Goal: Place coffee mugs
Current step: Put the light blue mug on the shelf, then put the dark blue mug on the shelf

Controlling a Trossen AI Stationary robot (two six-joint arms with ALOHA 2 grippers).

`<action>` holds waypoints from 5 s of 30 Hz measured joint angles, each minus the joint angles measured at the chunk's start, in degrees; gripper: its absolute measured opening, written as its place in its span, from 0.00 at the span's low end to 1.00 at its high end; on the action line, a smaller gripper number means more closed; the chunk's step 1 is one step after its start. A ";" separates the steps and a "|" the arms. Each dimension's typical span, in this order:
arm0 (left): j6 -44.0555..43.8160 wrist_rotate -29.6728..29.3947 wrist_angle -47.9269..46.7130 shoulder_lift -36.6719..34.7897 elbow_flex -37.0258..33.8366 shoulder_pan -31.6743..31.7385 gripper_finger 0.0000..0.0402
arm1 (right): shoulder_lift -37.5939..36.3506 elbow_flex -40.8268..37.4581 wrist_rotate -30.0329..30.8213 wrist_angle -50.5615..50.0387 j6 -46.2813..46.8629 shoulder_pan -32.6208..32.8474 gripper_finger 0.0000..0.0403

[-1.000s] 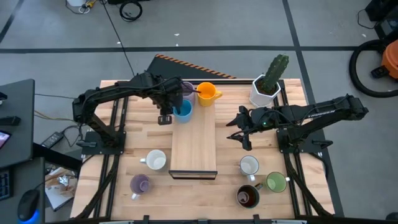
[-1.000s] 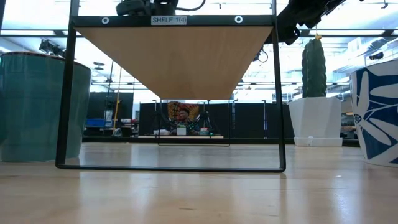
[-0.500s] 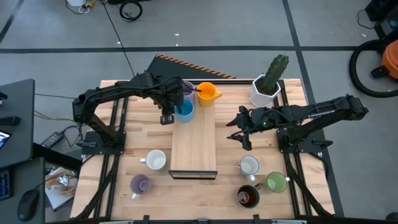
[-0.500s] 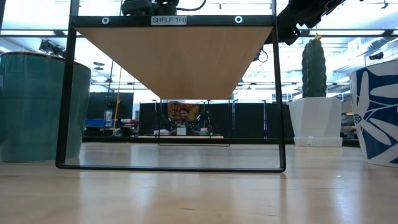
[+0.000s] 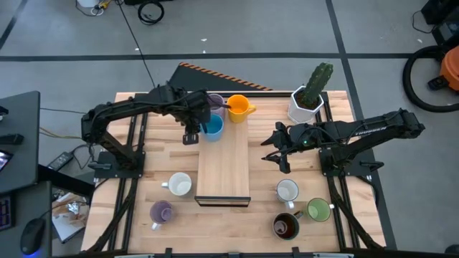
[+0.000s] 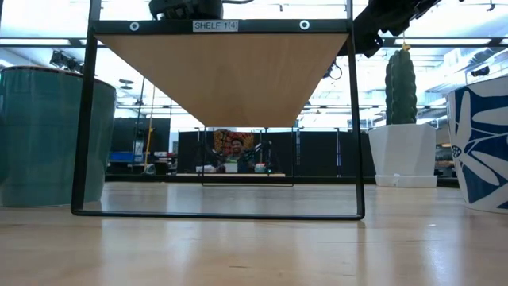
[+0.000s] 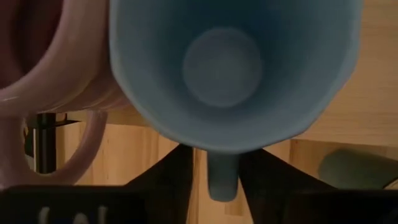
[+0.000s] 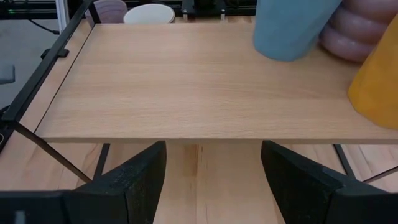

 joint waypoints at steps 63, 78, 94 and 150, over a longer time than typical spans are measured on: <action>-18.28 -3.58 39.78 -35.80 -46.87 -14.39 0.50 | 23.07 28.61 11.52 -38.31 43.06 20.09 0.66; -24.42 -5.80 47.35 -39.36 -54.53 -19.74 0.50 | 31.13 35.99 3.26 -56.14 61.52 28.82 0.66; -28.94 -5.75 47.98 -39.36 -54.58 -23.08 0.50 | 33.13 35.68 -3.55 -56.16 86.77 34.42 0.66; -12.94 -11.46 54.58 -39.36 -54.49 -23.01 0.50 | 39.41 31.12 -2.80 -51.68 112.42 34.77 0.66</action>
